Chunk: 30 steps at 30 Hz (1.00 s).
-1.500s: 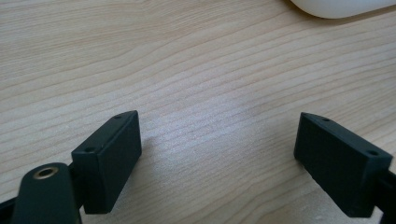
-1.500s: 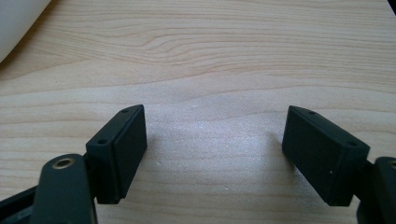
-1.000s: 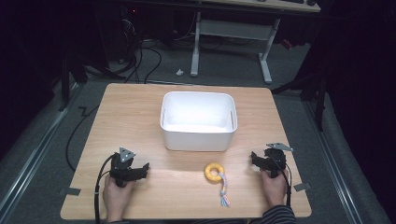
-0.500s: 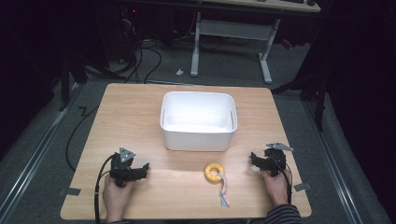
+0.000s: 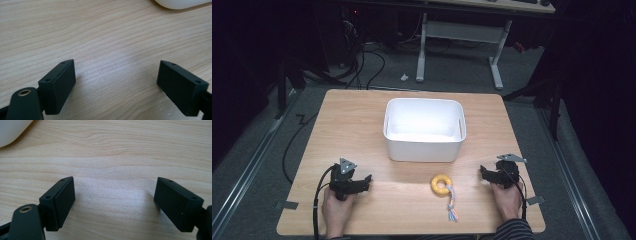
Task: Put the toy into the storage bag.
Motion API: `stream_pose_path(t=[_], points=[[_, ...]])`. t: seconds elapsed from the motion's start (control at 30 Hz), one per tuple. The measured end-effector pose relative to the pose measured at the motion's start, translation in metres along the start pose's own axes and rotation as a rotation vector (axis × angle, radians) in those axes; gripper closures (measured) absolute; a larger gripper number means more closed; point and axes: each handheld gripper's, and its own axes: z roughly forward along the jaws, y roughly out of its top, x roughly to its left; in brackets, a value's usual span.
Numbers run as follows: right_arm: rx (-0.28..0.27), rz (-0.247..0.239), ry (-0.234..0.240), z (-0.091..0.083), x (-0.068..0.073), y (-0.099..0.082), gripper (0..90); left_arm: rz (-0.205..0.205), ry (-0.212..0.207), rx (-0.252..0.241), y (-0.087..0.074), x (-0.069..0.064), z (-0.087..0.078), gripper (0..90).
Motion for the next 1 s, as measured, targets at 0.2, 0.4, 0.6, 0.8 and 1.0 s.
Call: stream_pose_path(t=[0.2,0.4,0.6,0.8,1.0], points=[[0.04,-0.011,0.009,-0.005,0.002,0.002,26.2,0.0,0.0,0.0,0.0,0.0,0.0,15.6],[0.071,-0.015,0.01,-0.007,0.001,0.005,29.8,0.0,0.0,0.0,0.0,0.0,0.0,15.5],[0.068,-0.025,0.013,-0.012,0.004,0.002,31.7,0.001,-0.001,0.0,0.0,0.0,0.0,15.5],[0.024,-0.018,0.062,-0.022,0.004,0.002,33.0,0.001,-0.001,0.0,0.0,0.0,0.0,15.5],[0.02,-0.032,0.087,-0.028,0.007,0.002,35.5,0.001,-0.001,0.0,0.0,0.0,0.0,15.5]])
